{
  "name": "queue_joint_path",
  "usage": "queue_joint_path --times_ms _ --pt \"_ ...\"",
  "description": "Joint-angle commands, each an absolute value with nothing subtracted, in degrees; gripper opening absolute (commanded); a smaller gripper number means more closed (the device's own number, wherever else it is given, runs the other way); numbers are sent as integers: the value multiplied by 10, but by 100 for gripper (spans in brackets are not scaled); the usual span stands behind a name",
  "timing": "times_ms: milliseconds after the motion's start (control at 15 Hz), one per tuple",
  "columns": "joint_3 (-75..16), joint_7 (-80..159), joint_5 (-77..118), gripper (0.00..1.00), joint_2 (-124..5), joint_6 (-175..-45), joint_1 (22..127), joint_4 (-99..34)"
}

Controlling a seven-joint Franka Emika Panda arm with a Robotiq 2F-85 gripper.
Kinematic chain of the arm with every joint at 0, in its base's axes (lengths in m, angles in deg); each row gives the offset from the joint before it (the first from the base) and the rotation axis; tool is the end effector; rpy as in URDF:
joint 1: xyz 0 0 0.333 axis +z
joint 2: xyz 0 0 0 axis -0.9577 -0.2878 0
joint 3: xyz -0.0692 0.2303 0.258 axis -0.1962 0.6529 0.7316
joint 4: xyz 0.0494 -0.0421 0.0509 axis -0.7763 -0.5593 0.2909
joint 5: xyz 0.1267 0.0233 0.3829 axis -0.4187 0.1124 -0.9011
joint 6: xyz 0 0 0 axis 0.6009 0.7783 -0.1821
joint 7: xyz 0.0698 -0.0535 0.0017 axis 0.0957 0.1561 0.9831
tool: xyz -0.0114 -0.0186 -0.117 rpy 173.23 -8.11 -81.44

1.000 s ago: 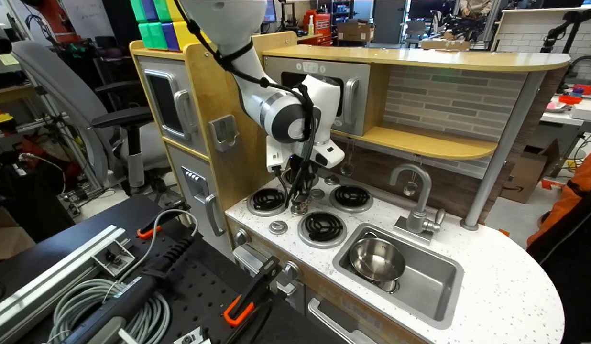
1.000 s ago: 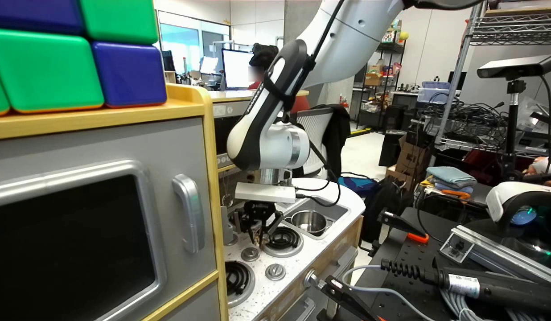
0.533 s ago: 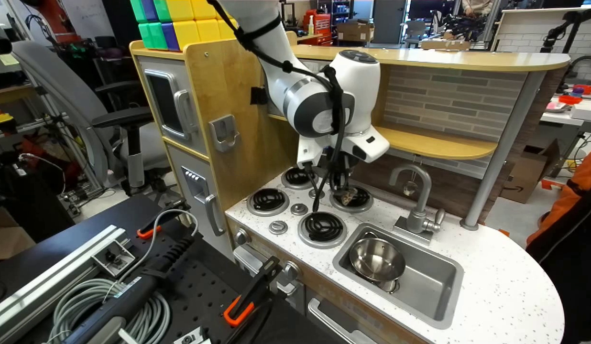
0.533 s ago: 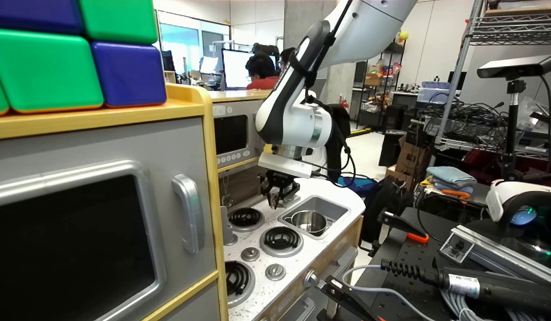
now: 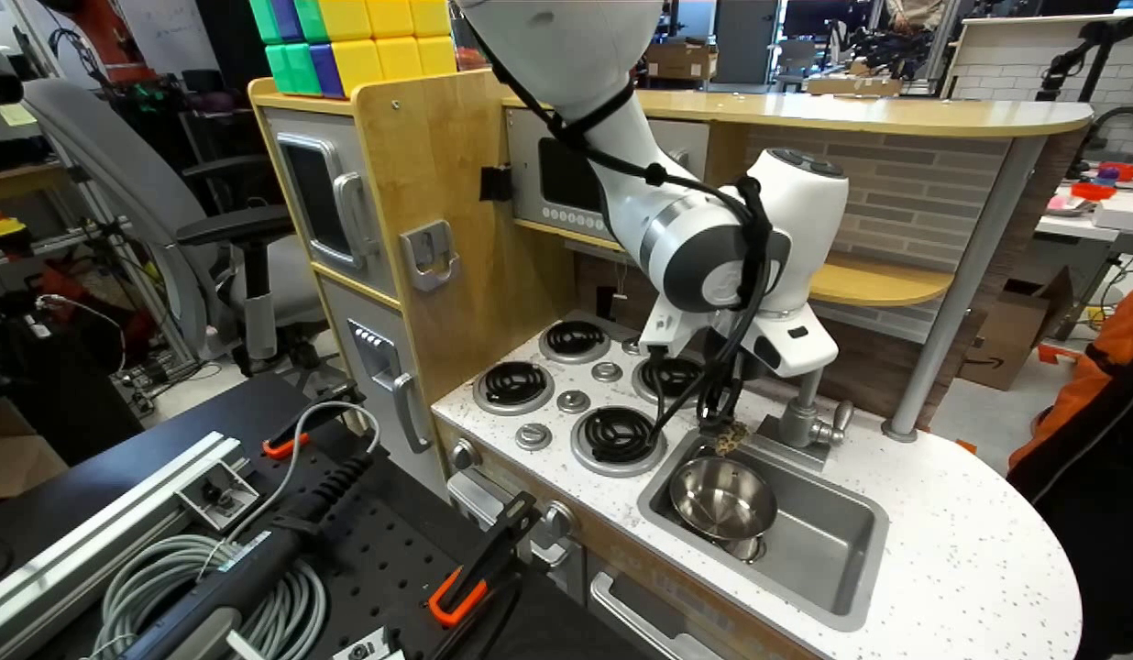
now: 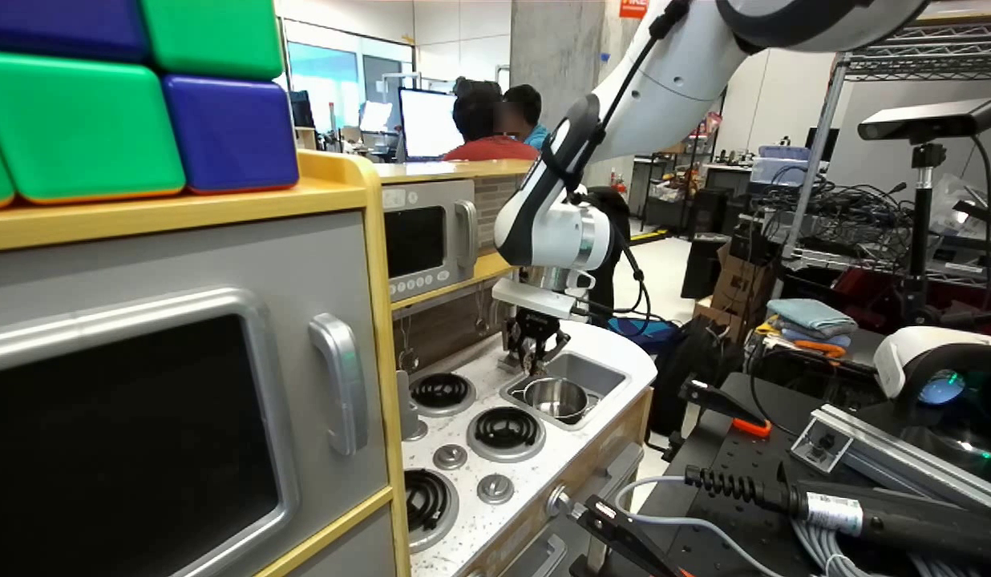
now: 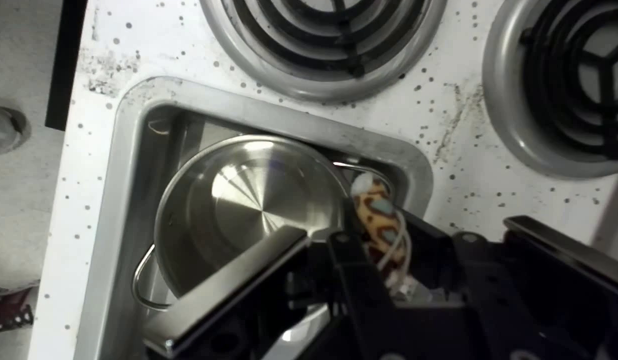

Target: Put the doll in the pot in the sink

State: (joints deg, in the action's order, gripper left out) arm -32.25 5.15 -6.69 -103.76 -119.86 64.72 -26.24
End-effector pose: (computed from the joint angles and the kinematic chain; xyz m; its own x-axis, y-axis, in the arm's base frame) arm 0.6953 -0.1818 0.0293 0.3265 -0.9389 -0.1092 -0.9446 -0.3200 -0.0731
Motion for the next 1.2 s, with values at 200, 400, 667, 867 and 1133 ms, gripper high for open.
queue_joint_path --times_ms 200,400,667,867,1133 --pt "-338 -42 -46 42 -1111 -1104 659 -177" --pt "-336 -50 -32 58 -1101 -1095 676 -205" --pt "-340 -41 -1 86 -1031 -1156 724 -323" --pt "-339 -8 31 100 -982 -1175 746 -394" --pt "-342 -15 77 100 -932 -1129 820 -492"
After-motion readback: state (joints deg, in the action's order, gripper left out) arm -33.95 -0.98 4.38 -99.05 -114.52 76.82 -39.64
